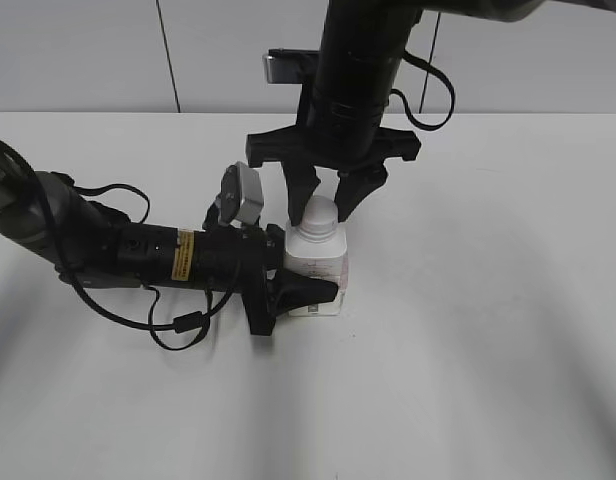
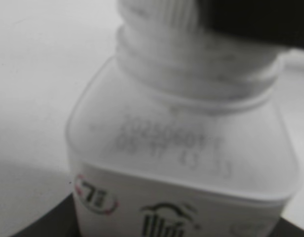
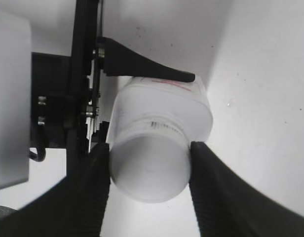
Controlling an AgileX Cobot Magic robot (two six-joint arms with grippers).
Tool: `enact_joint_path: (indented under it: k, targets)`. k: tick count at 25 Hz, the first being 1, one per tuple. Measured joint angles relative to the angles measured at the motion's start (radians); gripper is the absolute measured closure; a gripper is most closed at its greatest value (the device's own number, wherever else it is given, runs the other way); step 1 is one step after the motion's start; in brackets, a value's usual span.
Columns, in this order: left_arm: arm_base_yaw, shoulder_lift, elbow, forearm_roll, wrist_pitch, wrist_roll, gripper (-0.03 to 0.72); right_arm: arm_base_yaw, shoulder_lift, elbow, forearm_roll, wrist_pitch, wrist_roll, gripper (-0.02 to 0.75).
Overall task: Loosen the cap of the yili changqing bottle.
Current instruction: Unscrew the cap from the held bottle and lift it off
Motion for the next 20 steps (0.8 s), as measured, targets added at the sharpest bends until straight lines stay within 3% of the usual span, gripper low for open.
enact_joint_path:
  k: [9, 20]
  targets:
    - [0.0, 0.0, 0.0, 0.0, -0.001, 0.0, 0.323, 0.0, 0.0, 0.0, -0.008, 0.0, -0.053, 0.351]
    - [0.0, 0.0, 0.0, 0.0, -0.001, 0.0, 0.323, 0.0, 0.0, 0.0, -0.015, 0.0, -0.831, 0.351]
